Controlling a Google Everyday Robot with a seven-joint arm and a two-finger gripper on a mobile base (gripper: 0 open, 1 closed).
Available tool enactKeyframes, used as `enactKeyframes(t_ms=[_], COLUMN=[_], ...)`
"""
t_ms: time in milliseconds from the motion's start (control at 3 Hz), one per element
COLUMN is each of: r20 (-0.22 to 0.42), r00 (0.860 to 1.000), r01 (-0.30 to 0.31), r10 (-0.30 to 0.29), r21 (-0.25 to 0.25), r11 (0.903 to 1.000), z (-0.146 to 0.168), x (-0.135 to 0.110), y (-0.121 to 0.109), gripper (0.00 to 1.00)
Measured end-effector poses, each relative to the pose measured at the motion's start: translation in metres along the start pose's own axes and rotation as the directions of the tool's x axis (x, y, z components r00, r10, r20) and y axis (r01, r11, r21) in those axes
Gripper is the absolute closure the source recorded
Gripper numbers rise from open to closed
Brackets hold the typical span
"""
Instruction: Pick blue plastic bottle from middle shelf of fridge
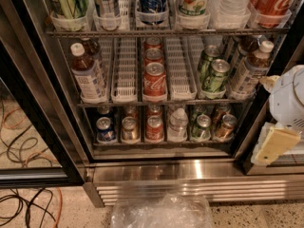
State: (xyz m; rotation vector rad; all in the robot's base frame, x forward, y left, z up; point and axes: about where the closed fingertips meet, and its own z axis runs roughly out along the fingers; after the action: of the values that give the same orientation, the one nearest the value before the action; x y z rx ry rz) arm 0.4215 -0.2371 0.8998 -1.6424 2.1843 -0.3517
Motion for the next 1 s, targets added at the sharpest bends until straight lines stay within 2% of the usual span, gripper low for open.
enactKeyframes(t_ms=[333, 667, 1000], r20=[0.09, 0.227, 0.302], r00=[0.987, 0.877, 0.782], r01=[-0.131, -0.41, -0.532], r10=[0.132, 0.423, 0.545], r21=[-0.02, -0.105, -0.133], r11=[0.9912, 0.9059, 0.8363], z=[0.008, 0.034, 0.03], x=[-0.017, -0.045, -0.064], y=[0.002, 0.022, 0.012], gripper=[0.0, 0.0, 0.0])
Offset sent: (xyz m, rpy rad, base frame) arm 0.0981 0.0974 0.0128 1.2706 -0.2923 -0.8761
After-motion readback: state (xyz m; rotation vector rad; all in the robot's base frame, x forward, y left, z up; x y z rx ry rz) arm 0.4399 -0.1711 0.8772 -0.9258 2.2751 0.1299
